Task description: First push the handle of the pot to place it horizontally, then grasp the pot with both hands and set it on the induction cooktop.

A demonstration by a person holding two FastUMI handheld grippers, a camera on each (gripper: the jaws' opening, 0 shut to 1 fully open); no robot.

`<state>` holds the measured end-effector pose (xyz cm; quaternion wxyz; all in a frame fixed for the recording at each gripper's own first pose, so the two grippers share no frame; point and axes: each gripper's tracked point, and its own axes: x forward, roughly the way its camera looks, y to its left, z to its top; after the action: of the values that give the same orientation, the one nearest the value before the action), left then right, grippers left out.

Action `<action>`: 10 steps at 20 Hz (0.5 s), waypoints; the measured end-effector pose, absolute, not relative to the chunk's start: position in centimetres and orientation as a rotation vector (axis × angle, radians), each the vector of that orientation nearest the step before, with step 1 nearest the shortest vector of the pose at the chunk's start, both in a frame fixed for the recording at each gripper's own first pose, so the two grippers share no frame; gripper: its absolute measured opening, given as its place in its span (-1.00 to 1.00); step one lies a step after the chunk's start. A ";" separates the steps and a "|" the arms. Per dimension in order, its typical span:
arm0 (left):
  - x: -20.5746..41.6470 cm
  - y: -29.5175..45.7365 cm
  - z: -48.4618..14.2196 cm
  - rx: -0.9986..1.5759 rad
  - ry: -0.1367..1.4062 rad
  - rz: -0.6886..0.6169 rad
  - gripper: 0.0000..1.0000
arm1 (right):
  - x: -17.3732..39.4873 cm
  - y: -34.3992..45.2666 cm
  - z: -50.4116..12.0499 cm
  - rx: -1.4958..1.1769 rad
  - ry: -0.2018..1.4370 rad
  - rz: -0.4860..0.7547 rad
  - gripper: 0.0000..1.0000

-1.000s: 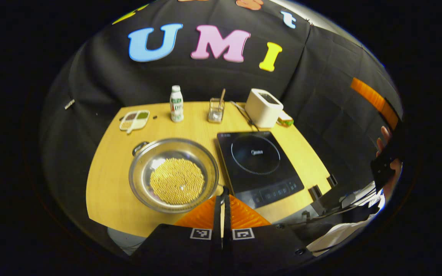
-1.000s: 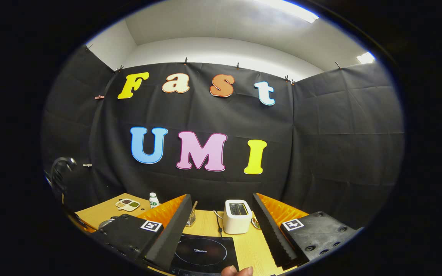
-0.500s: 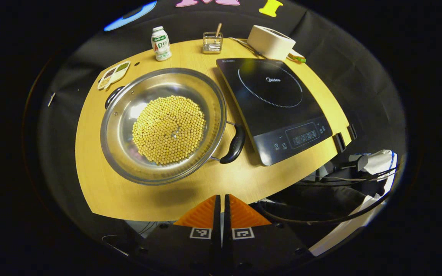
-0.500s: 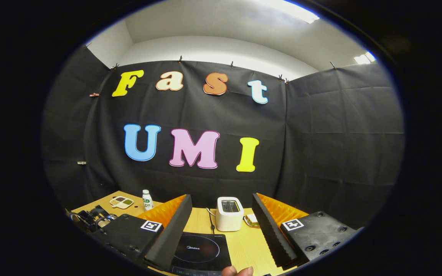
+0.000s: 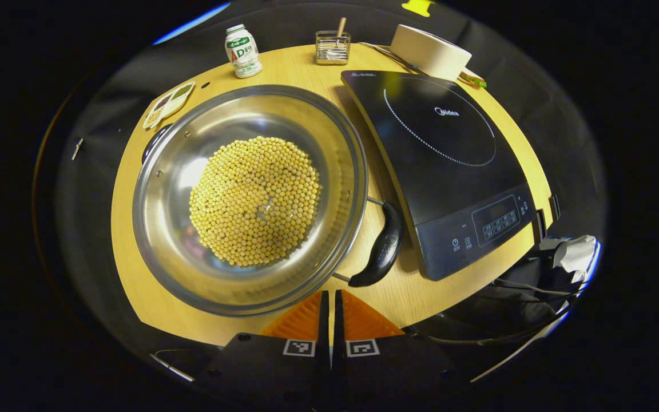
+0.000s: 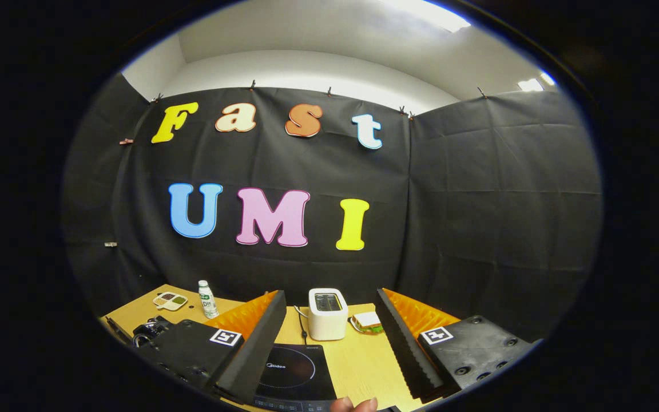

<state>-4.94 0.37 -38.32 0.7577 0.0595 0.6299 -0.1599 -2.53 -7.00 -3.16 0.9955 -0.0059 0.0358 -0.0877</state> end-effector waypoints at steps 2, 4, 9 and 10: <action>-4.5 -0.2 -38.1 0.110 1.367 -0.342 -0.89 | -2.3 -7.8 -3.6 -0.009 0.083 -0.192 0.94; -3.9 -0.8 -38.2 0.106 1.362 -0.331 -0.89 | -2.4 -8.5 -3.9 -0.007 0.092 -0.206 0.95; -1.6 -2.6 -38.3 0.128 1.338 -0.315 -0.89 | -2.6 -10.6 -4.6 -0.018 0.108 -0.244 0.95; -1.1 -3.0 -38.2 0.130 1.332 -0.313 -0.89 | -2.5 -10.9 -4.7 -0.017 0.112 -0.251 0.95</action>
<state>-1.06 -3.00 -38.23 0.7729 0.0601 0.6150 -0.1443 -2.49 -10.92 -4.72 0.9905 -0.0086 0.0560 -0.1253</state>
